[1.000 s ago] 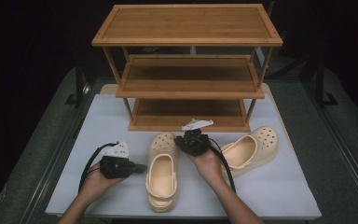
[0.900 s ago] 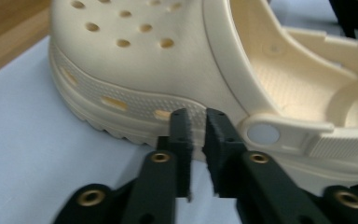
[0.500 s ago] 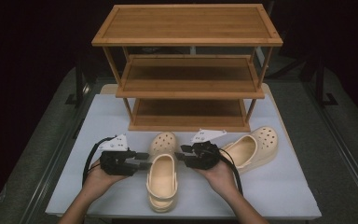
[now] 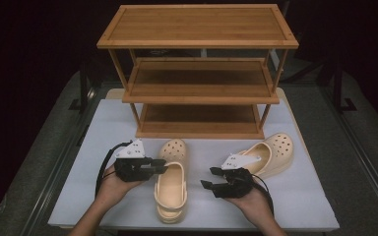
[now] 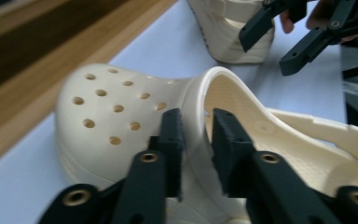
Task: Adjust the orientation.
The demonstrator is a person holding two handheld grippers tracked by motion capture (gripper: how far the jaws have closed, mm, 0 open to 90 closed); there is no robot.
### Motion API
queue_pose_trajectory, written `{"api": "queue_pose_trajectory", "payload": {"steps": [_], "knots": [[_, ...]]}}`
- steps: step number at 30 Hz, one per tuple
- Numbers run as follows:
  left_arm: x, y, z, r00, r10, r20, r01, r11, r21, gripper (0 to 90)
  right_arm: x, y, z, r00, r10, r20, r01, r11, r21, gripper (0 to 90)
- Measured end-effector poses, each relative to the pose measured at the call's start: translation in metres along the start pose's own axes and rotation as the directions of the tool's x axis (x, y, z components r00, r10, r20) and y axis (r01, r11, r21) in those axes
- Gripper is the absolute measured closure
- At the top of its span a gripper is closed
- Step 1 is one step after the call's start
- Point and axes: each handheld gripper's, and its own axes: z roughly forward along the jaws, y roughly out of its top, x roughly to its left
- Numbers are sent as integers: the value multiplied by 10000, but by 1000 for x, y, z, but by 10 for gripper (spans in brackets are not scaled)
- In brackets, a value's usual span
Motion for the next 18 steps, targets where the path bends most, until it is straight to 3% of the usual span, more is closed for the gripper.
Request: {"api": "queue_pose_trajectory", "payload": {"steps": [1,4,6,18], "knots": [[0,0,0,10000,0,0,0,10000,0,786,0,0,0,10000,0,0,0,10000,0,427],[-2,2,-3,9936,319,-1083,-313,9995,70,816,-1,-1,2,10000,40,36,-40,10000,42,425],[-1,3,-3,9894,352,-1408,-347,9994,57,826,-1,-1,3,10000,27,53,-27,10000,54,425],[18,17,2,9757,388,-2156,-484,9980,-395,847,-3,-2,4,10000,14,78,-15,10000,32,426]]}}
